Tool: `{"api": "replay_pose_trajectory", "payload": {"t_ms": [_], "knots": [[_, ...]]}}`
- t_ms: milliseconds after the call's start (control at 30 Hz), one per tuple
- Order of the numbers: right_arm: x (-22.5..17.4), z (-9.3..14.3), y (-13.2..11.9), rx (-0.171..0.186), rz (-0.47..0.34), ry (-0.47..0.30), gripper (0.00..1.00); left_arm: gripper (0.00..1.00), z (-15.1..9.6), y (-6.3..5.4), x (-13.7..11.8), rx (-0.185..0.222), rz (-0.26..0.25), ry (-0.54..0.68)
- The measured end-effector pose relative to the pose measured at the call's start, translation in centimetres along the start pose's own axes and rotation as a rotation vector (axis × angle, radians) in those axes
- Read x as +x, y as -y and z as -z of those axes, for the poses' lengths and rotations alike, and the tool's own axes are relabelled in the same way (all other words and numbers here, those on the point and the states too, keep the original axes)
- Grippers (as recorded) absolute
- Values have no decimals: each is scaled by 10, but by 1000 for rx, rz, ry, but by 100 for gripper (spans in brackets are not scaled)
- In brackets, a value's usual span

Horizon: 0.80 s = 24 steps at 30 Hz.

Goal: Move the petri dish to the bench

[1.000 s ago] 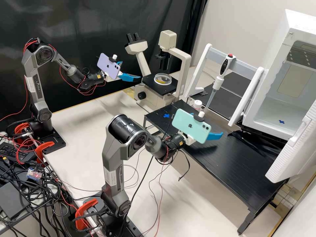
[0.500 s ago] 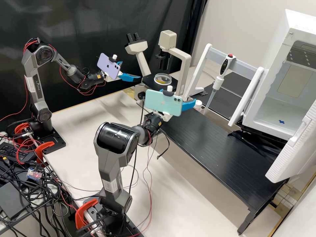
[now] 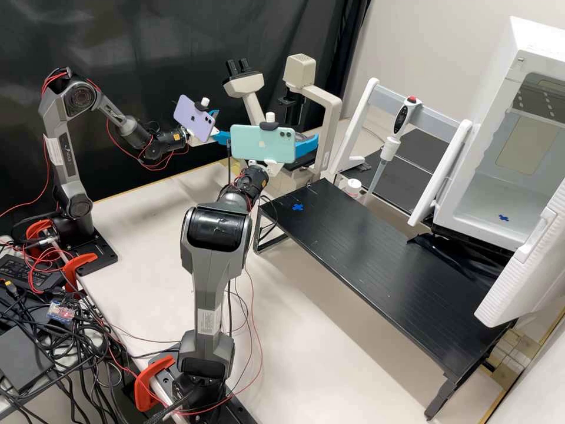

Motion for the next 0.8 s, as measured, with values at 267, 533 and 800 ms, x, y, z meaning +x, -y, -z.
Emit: {"api": "replay_pose_trajectory", "payload": {"t_ms": [267, 533, 800], "knots": [[47, 8, 30, 52, 94, 28, 100, 100, 0, 0, 0, 0, 0, 0], [95, 9, 53, 90, 140, 87, 100, 100, 0, 0, 0, 0, 0, 0], [139, 1, 67, 113, 150, 172, 100, 100, 0, 0, 0, 0, 0, 0]]}}
